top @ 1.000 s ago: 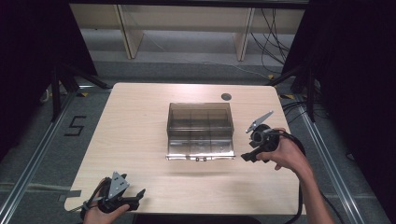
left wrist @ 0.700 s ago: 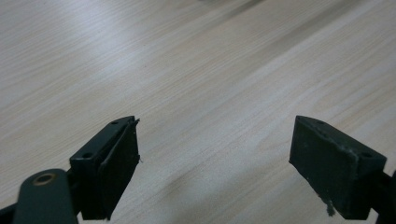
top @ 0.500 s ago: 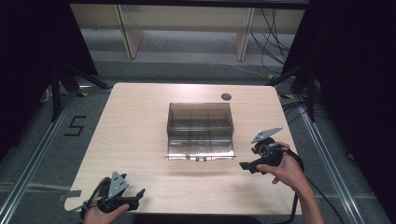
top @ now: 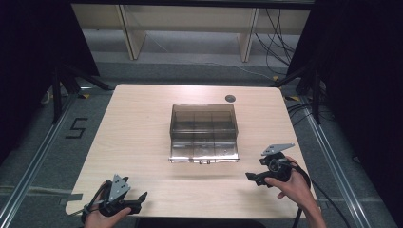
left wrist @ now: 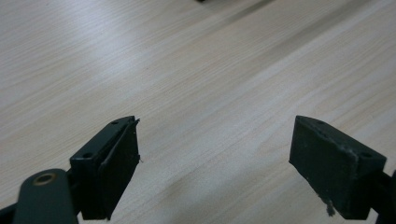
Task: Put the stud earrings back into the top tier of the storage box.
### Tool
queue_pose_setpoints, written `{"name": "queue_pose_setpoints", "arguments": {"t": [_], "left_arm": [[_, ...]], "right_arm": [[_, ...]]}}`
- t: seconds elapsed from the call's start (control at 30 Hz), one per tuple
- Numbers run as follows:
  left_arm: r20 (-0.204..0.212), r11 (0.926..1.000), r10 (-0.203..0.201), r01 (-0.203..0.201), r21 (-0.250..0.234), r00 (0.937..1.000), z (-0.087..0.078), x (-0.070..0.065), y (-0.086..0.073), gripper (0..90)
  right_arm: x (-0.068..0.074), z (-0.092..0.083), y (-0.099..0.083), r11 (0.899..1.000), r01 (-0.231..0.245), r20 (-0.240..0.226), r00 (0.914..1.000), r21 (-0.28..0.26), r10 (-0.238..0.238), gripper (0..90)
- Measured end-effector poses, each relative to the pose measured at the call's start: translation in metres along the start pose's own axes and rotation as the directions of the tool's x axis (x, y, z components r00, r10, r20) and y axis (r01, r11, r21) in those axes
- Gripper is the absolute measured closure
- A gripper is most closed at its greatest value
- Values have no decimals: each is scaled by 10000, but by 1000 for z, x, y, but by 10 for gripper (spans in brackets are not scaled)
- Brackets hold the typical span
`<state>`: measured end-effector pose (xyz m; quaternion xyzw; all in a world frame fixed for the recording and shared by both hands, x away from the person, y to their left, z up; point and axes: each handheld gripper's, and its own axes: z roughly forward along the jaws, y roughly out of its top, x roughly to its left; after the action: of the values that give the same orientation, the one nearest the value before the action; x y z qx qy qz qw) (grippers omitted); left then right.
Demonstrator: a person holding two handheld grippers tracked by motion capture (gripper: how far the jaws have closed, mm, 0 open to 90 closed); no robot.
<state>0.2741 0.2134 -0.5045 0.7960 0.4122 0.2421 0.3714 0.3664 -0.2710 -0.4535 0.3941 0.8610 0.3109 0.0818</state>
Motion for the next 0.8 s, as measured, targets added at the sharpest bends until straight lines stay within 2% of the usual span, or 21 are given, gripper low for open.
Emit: {"name": "queue_pose_setpoints", "arguments": {"t": [0.03,0.07,0.1,0.13,0.17,0.2,0.27,0.3,0.4,0.43,0.47,0.5,0.53,0.6,0.63,0.67,0.73,0.77,0.8], "left_arm": [[22,9998,-197,197,-6,9998,0,-1,0,153],[1,10000,-36,36,4,10000,0,0,0,153],[-14,9999,71,-70,74,10000,0,0,0,153],[-8,9999,-172,172,16,9999,1,-1,-1,153],[-35,9999,-164,164,14,9999,1,-1,-1,153],[-63,10000,17,-16,84,10000,0,1,0,153],[-47,10000,-96,96,15,9999,0,0,0,153],[-31,9999,-155,155,23,9999,1,-1,-1,153],[-52,9999,-141,141,24,9999,1,-1,-1,153],[-17,10000,-46,46,48,10000,0,0,0,153],[-24,9998,127,-126,174,9999,0,1,0,153],[-31,9998,133,-133,178,9999,0,1,0,153],[-20,9998,119,-119,150,9999,0,1,0,153],[-34,9998,139,-139,169,9999,-1,1,0,153],[-70,9997,143,-142,175,9999,0,0,0,153],[-14,10000,69,-69,34,10000,0,-1,0,153],[-87,9997,168,-166,197,9998,0,1,0,153],[-34,9996,229,-228,194,9997,-1,1,0,153],[-43,9999,121,-121,96,9999,0,0,0,153]], "right_arm": [[1,0,-2,9995,-295,32,9996,109,294,179],[0,1,-3,9999,-155,106,9998,74,154,179],[4,3,-5,9987,-498,44,9987,-94,499,179],[2,2,-5,9992,-373,121,9992,-149,375,179],[3,1,-6,9989,-465,88,9989,-84,466,179],[3,0,-6,9992,-374,84,9993,-148,376,177],[8,1,-7,9962,-789,-97,9969,-365,786,176],[5,1,-8,9987,-295,66,9995,-414,298,175],[9,0,-9,9990,-196,-66,9998,-404,194,175],[10,2,-10,9977,-107,-78,9999,-664,102,175],[11,0,-10,9988,-136,-137,9998,-462,130,174],[11,3,-12,9971,-47,22,10000,-759,49,175],[14,2,-13,9977,-255,-59,9997,-631,252,174],[15,2,-15,9985,-116,-141,9998,-540,108,173],[16,5,-17,9974,-71,-152,9999,-718,60,173],[18,5,-19,9982,-240,-104,9997,-552,234,173],[20,4,-21,9990,-138,-142,9998,-417,132,173],[20,7,-24,9976,2,-87,10000,-695,-8,173],[21,4,-24,9988,-83,-173,9998,-488,74,173]]}}
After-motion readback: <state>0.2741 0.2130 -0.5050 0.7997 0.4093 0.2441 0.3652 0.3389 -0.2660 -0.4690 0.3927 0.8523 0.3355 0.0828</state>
